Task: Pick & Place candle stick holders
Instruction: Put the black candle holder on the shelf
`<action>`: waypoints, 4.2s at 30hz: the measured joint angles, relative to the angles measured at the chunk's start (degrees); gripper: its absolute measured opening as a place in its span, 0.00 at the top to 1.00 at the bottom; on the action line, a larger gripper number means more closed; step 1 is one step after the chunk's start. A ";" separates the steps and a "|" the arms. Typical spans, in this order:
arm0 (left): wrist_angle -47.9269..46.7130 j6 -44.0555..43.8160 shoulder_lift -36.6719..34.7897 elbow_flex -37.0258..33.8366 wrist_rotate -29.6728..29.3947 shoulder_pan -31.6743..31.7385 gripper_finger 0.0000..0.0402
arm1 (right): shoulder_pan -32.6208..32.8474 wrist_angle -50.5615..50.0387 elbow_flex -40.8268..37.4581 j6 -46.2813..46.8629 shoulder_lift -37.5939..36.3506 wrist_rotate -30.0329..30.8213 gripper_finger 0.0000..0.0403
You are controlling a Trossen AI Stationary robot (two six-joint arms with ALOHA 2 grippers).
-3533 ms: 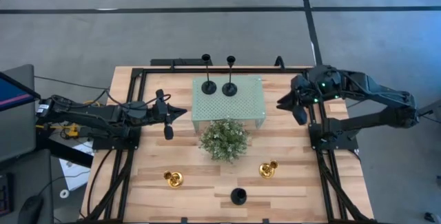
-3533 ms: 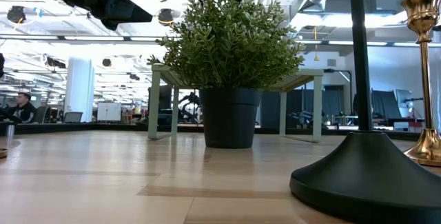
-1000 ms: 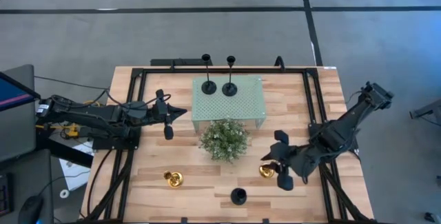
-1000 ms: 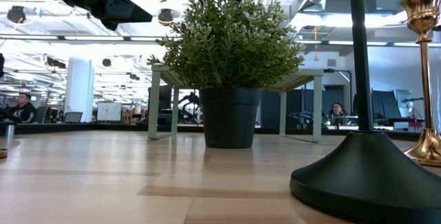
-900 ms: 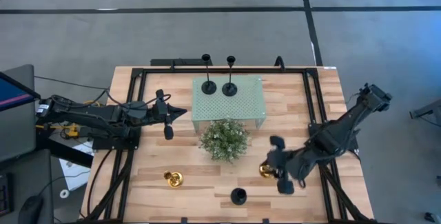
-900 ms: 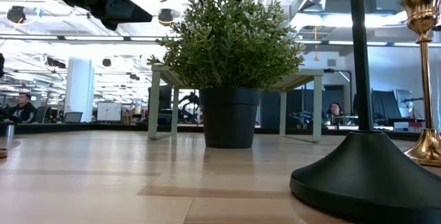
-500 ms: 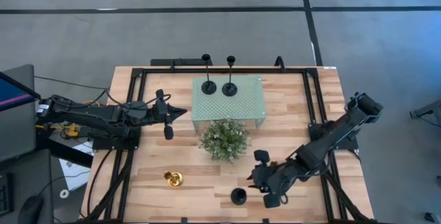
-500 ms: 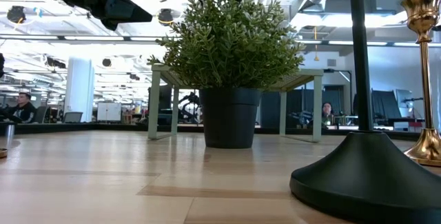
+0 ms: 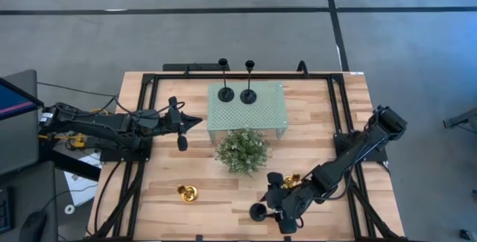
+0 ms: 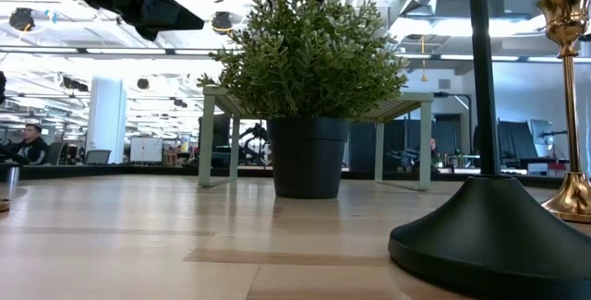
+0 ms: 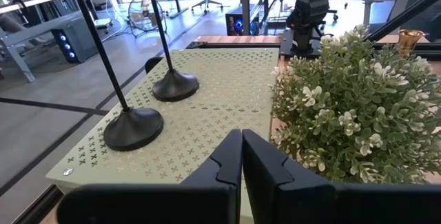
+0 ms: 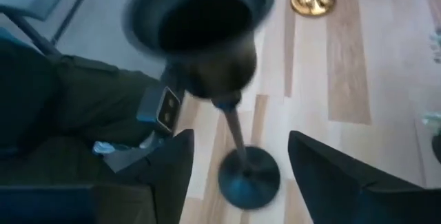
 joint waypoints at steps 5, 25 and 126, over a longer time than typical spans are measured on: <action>0.02 -0.01 0.00 0.00 -0.01 0.00 0.97 | 0.12 3.62 0.00 0.05 -0.03 -0.22 0.47; -0.02 -0.02 0.00 0.00 0.00 0.01 0.97 | 0.21 6.81 0.02 0.61 -0.01 -1.34 0.77; -0.42 -0.02 0.00 0.00 0.00 0.00 0.97 | -4.69 28.02 -24.23 -10.34 -15.28 2.01 0.99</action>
